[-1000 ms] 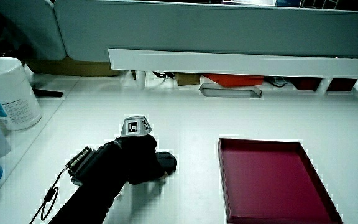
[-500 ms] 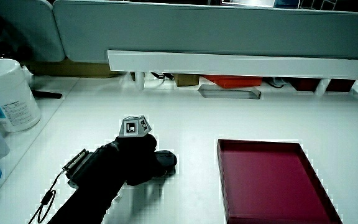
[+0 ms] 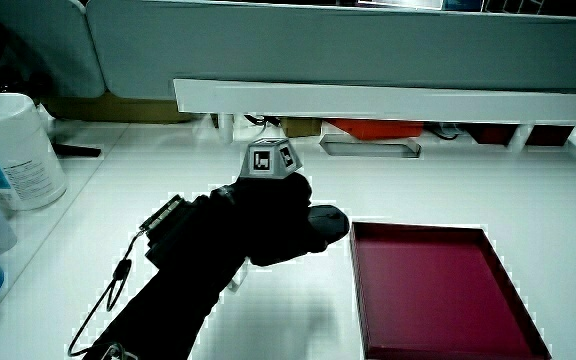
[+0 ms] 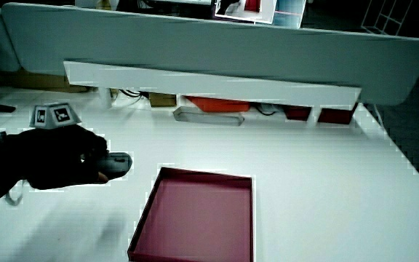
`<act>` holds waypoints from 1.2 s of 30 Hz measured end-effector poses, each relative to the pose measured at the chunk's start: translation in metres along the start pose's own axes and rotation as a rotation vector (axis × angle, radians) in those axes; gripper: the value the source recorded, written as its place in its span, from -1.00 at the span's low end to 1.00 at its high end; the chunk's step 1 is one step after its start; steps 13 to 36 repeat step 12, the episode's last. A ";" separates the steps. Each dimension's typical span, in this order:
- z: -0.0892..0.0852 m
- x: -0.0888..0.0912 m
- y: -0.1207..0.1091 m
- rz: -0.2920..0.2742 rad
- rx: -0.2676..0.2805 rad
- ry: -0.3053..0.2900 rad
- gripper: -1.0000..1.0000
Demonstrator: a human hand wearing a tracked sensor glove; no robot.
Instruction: Pick mouse from desk
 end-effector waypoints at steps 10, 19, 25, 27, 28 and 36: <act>0.008 0.059 0.016 -0.148 0.010 0.010 1.00; 0.011 0.072 0.015 -0.142 0.007 0.042 1.00; 0.011 0.072 0.015 -0.142 0.007 0.042 1.00; 0.011 0.072 0.015 -0.142 0.007 0.042 1.00; 0.011 0.072 0.015 -0.142 0.007 0.042 1.00; 0.011 0.072 0.015 -0.142 0.007 0.042 1.00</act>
